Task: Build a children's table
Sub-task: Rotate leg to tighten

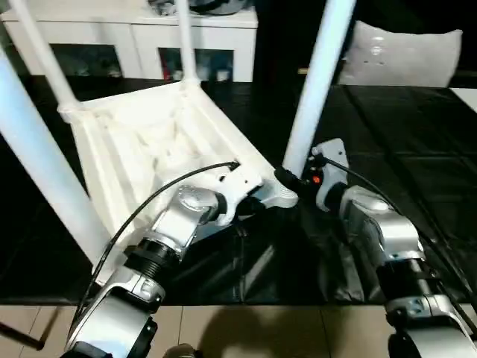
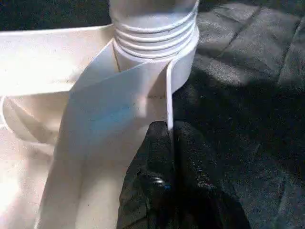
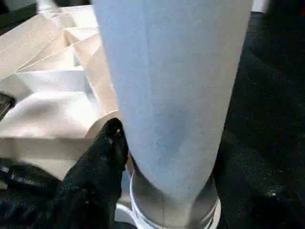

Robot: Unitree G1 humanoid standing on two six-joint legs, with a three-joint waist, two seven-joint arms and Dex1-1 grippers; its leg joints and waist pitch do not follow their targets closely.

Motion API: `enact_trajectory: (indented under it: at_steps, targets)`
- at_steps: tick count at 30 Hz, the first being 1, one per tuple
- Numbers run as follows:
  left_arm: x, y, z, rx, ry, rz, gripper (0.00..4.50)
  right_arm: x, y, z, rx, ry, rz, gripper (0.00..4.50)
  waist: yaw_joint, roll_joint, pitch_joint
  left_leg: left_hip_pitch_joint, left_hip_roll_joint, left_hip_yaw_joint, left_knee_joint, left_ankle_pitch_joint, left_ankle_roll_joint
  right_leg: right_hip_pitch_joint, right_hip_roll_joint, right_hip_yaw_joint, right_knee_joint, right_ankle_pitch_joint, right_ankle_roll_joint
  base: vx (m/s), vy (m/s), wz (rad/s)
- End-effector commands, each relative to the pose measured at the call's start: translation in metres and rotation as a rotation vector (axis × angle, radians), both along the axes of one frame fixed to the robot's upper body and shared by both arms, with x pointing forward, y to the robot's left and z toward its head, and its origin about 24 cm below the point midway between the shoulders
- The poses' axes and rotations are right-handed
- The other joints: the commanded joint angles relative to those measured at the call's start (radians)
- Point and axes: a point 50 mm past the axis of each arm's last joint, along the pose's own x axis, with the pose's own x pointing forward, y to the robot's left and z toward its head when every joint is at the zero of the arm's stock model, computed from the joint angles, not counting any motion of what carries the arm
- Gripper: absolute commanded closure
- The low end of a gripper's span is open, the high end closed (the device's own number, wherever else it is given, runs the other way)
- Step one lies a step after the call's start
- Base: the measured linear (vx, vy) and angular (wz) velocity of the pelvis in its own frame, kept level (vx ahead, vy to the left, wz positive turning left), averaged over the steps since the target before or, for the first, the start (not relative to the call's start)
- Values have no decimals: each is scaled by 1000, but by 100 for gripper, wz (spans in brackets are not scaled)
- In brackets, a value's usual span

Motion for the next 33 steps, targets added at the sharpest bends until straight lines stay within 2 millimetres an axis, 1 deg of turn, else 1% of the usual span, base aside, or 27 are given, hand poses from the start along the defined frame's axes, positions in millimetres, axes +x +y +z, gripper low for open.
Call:
enact_trajectory:
  at_steps: [1,2,3,4,5,6,7,8,9,10,11,12,14,16,17,18,19,20,21,22,23,24,27,28,30,31,33]
  targets:
    - [-4,-3,-3,22,-14,-66,450,-7,7,-1,20,-4,111,143,5,-8,-66,18,50,-18,-64,-103,56,43,-79,31,-73,74,-227,0,0,0]
    - [-5,2,-4,33,-15,-86,450,-8,0,0,16,-18,132,124,7,-7,-66,20,52,-18,-63,-102,58,42,-79,30,-73,78,-232,0,0,0]
    - [-8,8,-5,45,-18,-131,450,-9,-11,5,6,-43,160,111,9,-8,-66,21,53,-17,-63,-105,61,43,-79,30,-73,83,-234,0,0,0]
    - [-8,8,-5,45,-18,-131,450,-9,-11,5,6,-43,160,103,9,-8,-66,21,53,-17,-63,-105,61,43,-79,30,-73,83,-234,0,0,0]
    - [-10,13,-6,58,-15,-169,450,-10,-19,8,-13,-62,176,103,13,-7,-65,21,53,-16,-63,-109,66,41,-80,30,-73,81,-240,0,0,0]
    - [-12,15,-7,66,-12,-187,450,-10,-23,10,-23,-69,184,93,13,-8,-65,20,53,-16,-63,-110,66,43,-80,30,-72,79,-240,0,0,0]
    - [-14,18,-8,66,-11,-225,450,-11,-30,12,-43,-76,214,93,13,-14,-63,20,55,-16,-65,-114,65,42,-80,30,-74,67,-241,0,0,0]
    - [-15,20,-7,61,-13,-243,450,-12,-33,14,-51,-78,233,68,16,-9,-63,24,56,-16,-65,-122,63,40,-80,29,-75,48,-243,0,0,0]
    - [-16,21,-7,52,-8,-264,450,-13,-35,15,-54,-73,265,62,16,-8,-63,23,56,-15,-64,-129,63,41,-79,29,-74,43,-245,0,0,0]
    - [-16,22,-7,49,-6,-272,450,-14,-37,16,-54,-70,279,62,16,-8,-63,23,56,-15,-64,-129,63,41,-79,29,-74,43,-245,0,0,0]
    - [-20,25,-7,52,-4,-333,450,-18,-41,18,-78,-65,354,62,16,-12,-62,23,56,-14,-66,-136,63,40,-80,29,-76,24,-247,0,0,0]
    - [-20,25,-7,53,-2,-340,450,-18,-42,19,-80,-65,364,62,18,-12,-63,23,56,-15,-64,-134,64,42,-81,28,-75,24,-248,0,0,0]
    - [-26,29,-8,62,17,-416,450,-24,-46,21,-97,-58,474,62,21,-15,-62,21,57,-13,-62,-123,75,42,-81,28,-72,34,-249,0,0,0]
    - [-28,30,-8,63,22,-436,450,-25,-47,22,-99,-53,501,62,25,-14,-63,21,58,-13,-60,-116,82,41,-81,27,-70,40,-252,0,0,0]
    - [-30,31,-7,69,27,-474,450,-27,-48,21,-107,-35,553,62,28,-17,-63,21,58,-11,-59,-102,92,39,-81,27,-68,53,-259,0,0,0]
    - [-31,32,-7,73,28,-496,450,-28,-49,20,-113,-22,581,78,30,-16,-64,21,58,-11,-58,-103,94,38,-81,26,-68,48,-260,0,0,0]
    - [-31,33,-7,74,29,-503,450,-29,-49,20,-115,-19,592,78,33,-15,-63,22,60,-11,-59,-105,95,37,-80,26,-68,37,-261,0,0,0]
    - [-32,33,-7,76,31,-514,450,-29,-49,20,-119,-14,607,92,34,-19,-63,23,60,-10,-59,-106,96,35,-80,26,-69,31,-261,0,0,0]
    - [-35,35,-7,90,42,-568,450,-32,-47,20,-103,6,666,107,42,-17,-64,27,62,-9,-57,-112,96,33,-81,26,-68,25,-267,0,0,0]
    - [-35,35,-7,91,43,-573,450,-32,-47,20,-101,8,671,107,44,-17,-64,25,63,-9,-59,-111,95,34,-81,26,-68,24,-267,0,0,0]
    - [-37,36,-6,101,49,-605,450,-33,-45,20,-92,18,702,118,46,-16,-63,26,63,-9,-60,-115,93,32,-81,25,-67,23,-267,0,0,0]
    - [-38,37,-6,107,51,-621,450,-33,-43,19,-91,19,717,118,47,-16,-64,26,63,-9,-60,-119,92,31,-81,25,-67,19,-267,0,0,0]
    - [-39,38,-7,124,56,-656,450,-33,-40,16,-82,31,749,156,48,-16,-63,24,62,-10,-61,-130,84,32,-83,25,-67,5,-265,0,0,0]
    - [-39,38,-7,126,55,-657,450,-34,-39,16,-75,33,755,156,48,-18,-63,24,62,-10,-62,-131,83,32,-83,24,-68,2,-263,0,0,0]
    - [-39,39,-7,127,55,-657,450,-35,-37,15,-54,45,772,166,48,-17,-63,24,63,-10,-63,-129,80,31,-83,24,-67,1,-262,0,0,0]
    - [-38,40,-7,130,55,-654,450,-36,-36,14,-46,53,782,191,48,-17,-64,24,62,-10,-62,-128,80,32,-83,24,-67,5,-262,0,0,0]
    - [-37,42,-6,133,57,-652,450,-38,-36,13,-37,66,795,201,50,-18,-66,25,61,-10,-60,-114,83,33,-83,25,-65,25,-263,0,0,0]
